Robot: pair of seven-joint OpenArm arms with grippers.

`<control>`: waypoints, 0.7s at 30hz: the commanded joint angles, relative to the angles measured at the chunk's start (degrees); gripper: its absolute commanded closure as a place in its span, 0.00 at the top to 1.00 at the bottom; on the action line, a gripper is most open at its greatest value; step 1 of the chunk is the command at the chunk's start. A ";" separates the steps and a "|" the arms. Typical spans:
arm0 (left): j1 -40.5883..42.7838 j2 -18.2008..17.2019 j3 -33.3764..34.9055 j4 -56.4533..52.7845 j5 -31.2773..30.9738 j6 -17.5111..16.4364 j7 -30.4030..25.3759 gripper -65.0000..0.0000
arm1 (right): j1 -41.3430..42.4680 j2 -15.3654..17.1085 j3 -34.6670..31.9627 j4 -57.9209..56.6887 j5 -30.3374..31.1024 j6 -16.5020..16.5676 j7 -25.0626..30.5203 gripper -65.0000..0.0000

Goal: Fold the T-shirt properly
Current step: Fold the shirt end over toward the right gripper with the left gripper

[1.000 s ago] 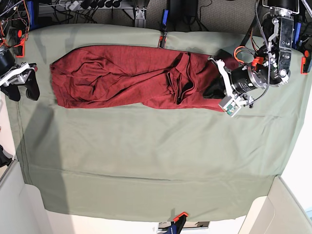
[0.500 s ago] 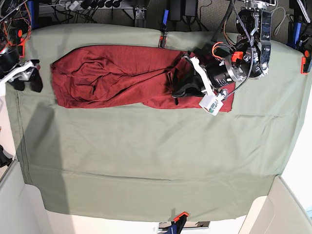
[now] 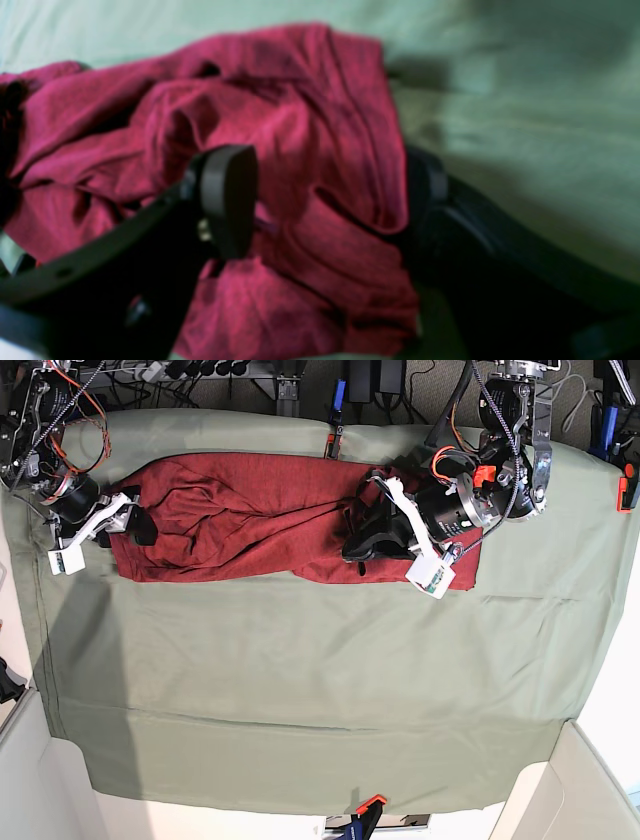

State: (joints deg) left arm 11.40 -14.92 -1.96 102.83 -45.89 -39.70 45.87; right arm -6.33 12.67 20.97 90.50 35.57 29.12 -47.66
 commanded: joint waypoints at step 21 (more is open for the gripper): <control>-0.74 -1.38 -0.50 6.71 -9.75 -0.30 7.10 0.00 | 0.94 0.68 -1.92 0.90 -3.93 0.24 1.70 0.00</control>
State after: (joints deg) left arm 11.40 -15.75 -2.02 108.44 -54.48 -39.70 54.00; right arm -6.02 12.53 18.63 90.52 31.35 29.17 -47.33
